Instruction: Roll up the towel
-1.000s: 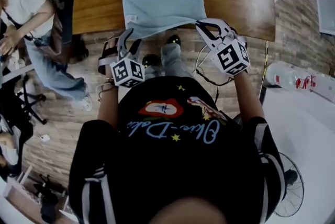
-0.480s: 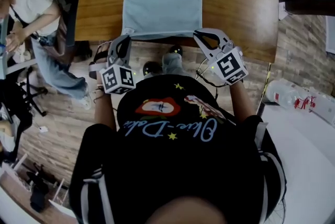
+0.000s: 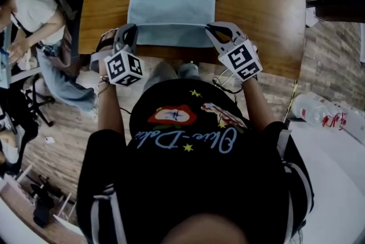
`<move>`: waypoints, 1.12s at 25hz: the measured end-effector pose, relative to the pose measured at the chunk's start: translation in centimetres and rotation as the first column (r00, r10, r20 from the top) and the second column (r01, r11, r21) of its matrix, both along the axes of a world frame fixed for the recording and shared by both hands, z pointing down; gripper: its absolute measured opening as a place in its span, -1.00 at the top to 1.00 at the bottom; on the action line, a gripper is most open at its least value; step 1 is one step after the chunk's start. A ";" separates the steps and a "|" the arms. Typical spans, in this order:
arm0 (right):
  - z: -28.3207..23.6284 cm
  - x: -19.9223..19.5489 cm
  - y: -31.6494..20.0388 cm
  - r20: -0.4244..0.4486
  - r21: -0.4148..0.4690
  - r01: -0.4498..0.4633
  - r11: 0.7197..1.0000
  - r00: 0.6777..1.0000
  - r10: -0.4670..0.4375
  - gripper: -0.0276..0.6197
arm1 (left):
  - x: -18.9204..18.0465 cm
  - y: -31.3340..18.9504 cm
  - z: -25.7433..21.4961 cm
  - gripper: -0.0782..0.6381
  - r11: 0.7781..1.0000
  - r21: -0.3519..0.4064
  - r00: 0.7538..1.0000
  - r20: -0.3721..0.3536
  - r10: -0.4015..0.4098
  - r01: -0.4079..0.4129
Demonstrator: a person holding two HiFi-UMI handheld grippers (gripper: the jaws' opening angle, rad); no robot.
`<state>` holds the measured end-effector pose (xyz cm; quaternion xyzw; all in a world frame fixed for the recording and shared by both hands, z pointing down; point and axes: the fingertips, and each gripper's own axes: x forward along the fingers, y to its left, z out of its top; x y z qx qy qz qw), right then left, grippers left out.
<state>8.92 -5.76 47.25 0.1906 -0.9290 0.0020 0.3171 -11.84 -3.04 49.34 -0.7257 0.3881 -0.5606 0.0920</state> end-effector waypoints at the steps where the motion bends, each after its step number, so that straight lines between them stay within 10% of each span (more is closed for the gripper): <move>1: 0.5 0.0 -0.5 -0.015 -0.002 -0.006 1.000 1.000 0.006 0.88 | 0.0 -0.7 0.4 0.74 1.000 -0.003 1.000 0.015 0.006 -0.006; 11: 5.1 0.1 -2.5 -0.199 -0.023 -0.071 0.997 0.978 0.065 0.85 | -0.4 -2.9 3.8 0.73 0.998 -0.062 1.000 0.032 -0.001 0.003; 14: 5.4 0.7 -2.9 -0.205 -0.028 -0.124 0.992 0.972 0.115 0.53 | -0.5 -3.1 3.6 0.31 0.997 -0.062 0.997 -0.048 -0.059 0.055; 18: 2.2 1.5 -3.0 -0.118 -0.001 -0.156 0.988 0.981 0.155 0.49 | -1.5 -3.3 0.9 0.25 0.992 -0.013 0.976 -0.179 -0.127 0.127; 28: 3.1 0.2 5.3 -0.264 -0.034 0.228 0.973 0.937 -0.228 0.49 | -0.6 4.8 3.7 0.25 0.969 -0.174 0.984 -0.036 0.173 -0.176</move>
